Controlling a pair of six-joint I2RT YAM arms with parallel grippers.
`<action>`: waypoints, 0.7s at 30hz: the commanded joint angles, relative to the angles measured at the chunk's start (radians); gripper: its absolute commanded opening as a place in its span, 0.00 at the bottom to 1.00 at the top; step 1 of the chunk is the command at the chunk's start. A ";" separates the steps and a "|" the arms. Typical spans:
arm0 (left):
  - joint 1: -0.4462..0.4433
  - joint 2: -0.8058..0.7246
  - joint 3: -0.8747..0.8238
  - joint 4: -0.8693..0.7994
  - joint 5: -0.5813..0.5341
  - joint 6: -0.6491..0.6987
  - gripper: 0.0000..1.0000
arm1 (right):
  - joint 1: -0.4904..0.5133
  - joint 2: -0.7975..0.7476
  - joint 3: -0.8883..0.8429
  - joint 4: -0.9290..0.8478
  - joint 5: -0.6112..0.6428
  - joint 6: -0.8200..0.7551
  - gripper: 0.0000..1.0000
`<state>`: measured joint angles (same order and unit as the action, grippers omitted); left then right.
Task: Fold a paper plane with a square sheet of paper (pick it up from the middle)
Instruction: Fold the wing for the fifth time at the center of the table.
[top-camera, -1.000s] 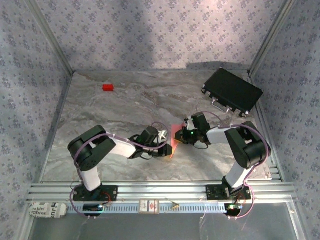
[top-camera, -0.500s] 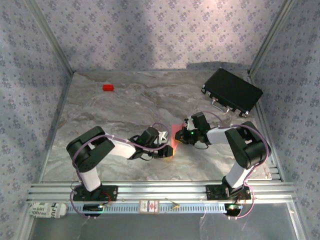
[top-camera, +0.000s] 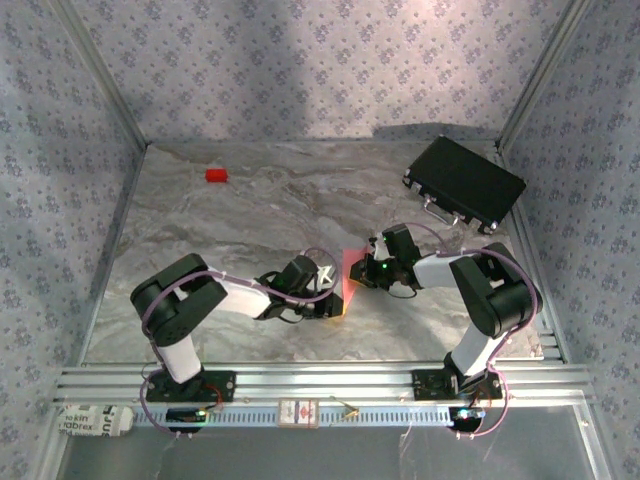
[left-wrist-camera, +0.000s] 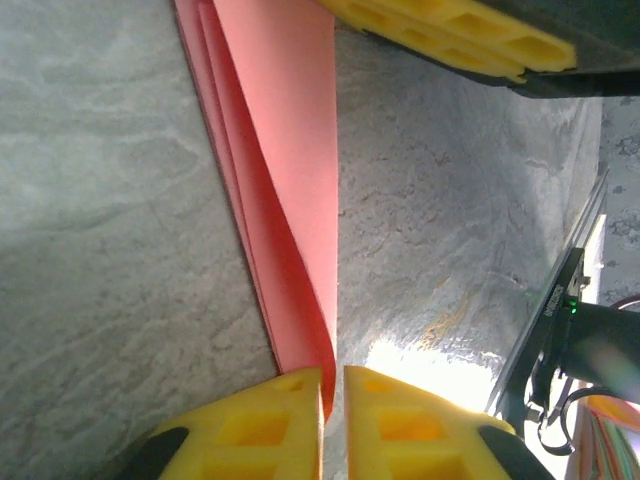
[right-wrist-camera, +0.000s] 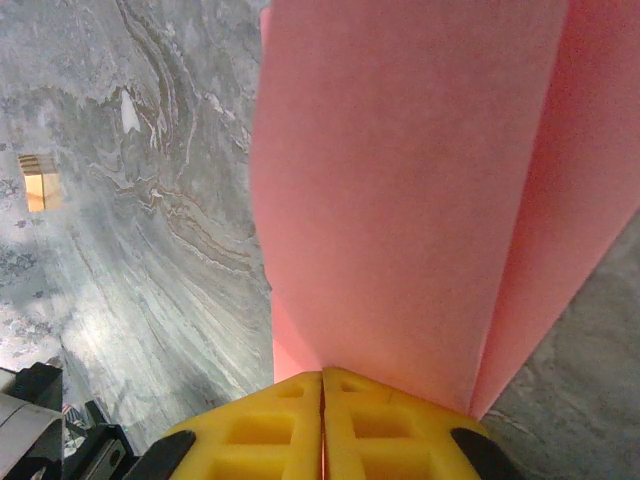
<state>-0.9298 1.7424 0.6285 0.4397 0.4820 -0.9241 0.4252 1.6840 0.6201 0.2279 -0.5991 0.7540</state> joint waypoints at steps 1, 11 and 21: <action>-0.017 0.005 -0.044 -0.190 0.006 0.018 0.13 | -0.011 0.034 -0.019 -0.121 0.113 -0.012 0.10; -0.018 0.000 -0.026 -0.242 -0.010 0.027 0.00 | -0.010 0.031 -0.019 -0.119 0.116 -0.007 0.10; -0.024 -0.096 -0.035 -0.258 -0.022 0.029 0.09 | -0.009 0.038 -0.014 -0.122 0.124 -0.005 0.10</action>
<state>-0.9417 1.6810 0.6209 0.2951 0.4633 -0.9089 0.4252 1.6840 0.6209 0.2256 -0.5980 0.7544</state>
